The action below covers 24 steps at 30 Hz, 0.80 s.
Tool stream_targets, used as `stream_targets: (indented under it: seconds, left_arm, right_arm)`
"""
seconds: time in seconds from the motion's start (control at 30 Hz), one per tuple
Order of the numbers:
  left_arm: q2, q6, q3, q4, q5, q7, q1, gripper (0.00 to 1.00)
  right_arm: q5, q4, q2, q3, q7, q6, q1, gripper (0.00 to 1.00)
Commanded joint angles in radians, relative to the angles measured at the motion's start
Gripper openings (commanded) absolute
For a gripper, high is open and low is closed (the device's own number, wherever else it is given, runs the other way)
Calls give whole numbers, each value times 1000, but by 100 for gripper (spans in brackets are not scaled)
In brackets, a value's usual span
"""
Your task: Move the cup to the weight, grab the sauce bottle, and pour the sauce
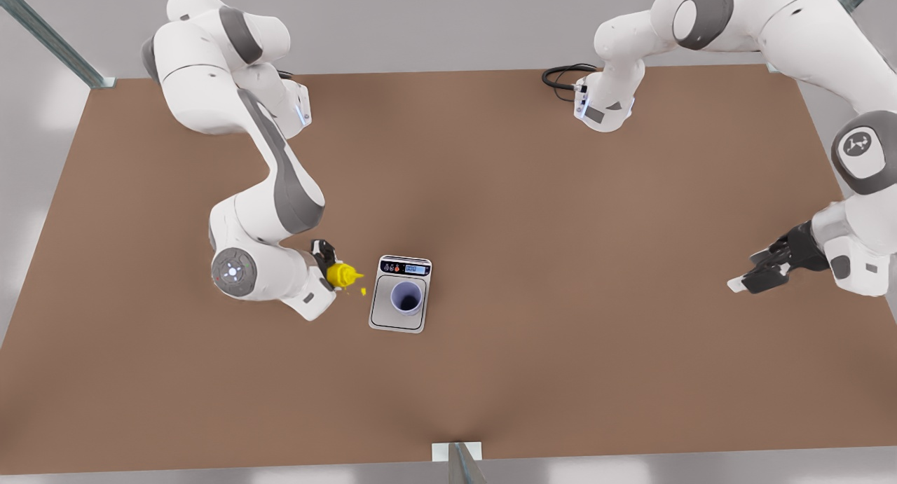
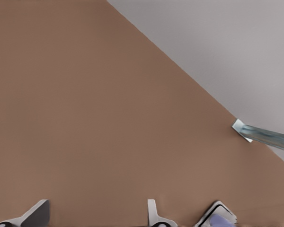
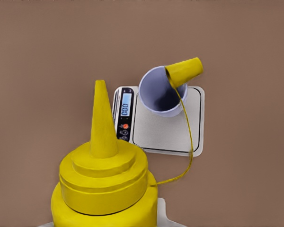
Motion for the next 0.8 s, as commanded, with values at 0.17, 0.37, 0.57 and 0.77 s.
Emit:
stream_targets:
  seconds: [0.17, 0.37, 0.57, 0.77]
  left_arm:
    - [-399, 180, 181, -567, 161, 359, -119, 100]
    - [-347, 145, 178, -563, 162, 363, -128, 100]
    - [-350, 113, 178, -563, 161, 358, -144, 100]
    - [-349, 113, 177, -563, 161, 358, -156, 100]
  right_arm:
    - [-69, 12, 6, -6, 93, 73, 80, 50]
    - [-158, 10, 25, -11, 322, 114, 133, 50]
    - [-32, 12, 22, -2, 221, 107, 21, 50]
    - [-25, 10, 22, 0, 222, 105, 26, 50]
